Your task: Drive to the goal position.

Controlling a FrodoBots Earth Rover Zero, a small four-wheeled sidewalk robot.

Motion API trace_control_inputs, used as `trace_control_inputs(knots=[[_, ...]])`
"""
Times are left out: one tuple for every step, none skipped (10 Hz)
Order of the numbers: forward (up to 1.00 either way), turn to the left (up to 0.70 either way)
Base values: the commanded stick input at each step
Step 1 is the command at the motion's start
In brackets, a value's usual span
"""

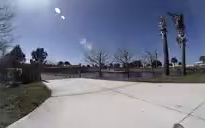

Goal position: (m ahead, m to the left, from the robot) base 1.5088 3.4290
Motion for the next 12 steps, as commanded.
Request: trace_control_inputs(knots=[[0.85,0.00],[0.85,0.00],[0.85,0.00],[0.85,0.00],[0.85,0.00],[0.85,0.00],[0.85,0.00],[0.85,0.00],[0.85,0.00],[0.85,0.00],[0.85,0.00],[0.85,0.00]])
